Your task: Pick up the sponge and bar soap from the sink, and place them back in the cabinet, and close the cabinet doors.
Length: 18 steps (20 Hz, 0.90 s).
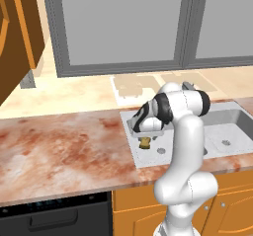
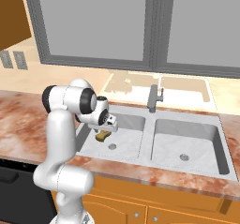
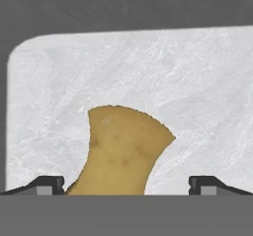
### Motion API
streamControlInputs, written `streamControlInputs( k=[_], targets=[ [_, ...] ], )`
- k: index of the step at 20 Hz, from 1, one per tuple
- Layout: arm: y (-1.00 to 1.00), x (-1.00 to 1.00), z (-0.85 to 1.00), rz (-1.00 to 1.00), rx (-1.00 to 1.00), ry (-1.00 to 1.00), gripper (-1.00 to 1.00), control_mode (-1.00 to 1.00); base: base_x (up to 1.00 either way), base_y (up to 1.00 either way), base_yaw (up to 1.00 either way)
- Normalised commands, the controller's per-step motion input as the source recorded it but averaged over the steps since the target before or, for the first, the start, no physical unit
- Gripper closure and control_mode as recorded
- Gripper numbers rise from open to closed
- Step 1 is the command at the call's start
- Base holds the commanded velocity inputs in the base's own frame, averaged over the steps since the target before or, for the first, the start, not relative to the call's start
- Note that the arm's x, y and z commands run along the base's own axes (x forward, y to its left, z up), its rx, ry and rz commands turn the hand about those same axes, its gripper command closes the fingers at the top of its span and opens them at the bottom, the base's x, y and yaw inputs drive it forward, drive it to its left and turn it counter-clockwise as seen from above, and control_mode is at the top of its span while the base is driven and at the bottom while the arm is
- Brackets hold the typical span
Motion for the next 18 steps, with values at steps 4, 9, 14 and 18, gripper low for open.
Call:
streamControlInputs(
  k=[4,9,14,18],
  targets=[
    [0.0,0.15,-0.19,0.0,0.0,0.03,-1.0,-1.0,0.0,0.0,0.0],
    [0.01,0.2,-0.18,0.0,0.0,0.03,-1.0,-1.0,0.0,0.0,0.0],
    [0.07,0.23,-0.15,0.0,0.0,0.04,-1.0,-1.0,0.0,0.0,0.0],
    [0.05,0.07,-0.1,0.0,0.0,0.08,-1.0,-1.0,0.0,0.0,0.0]
  ],
)
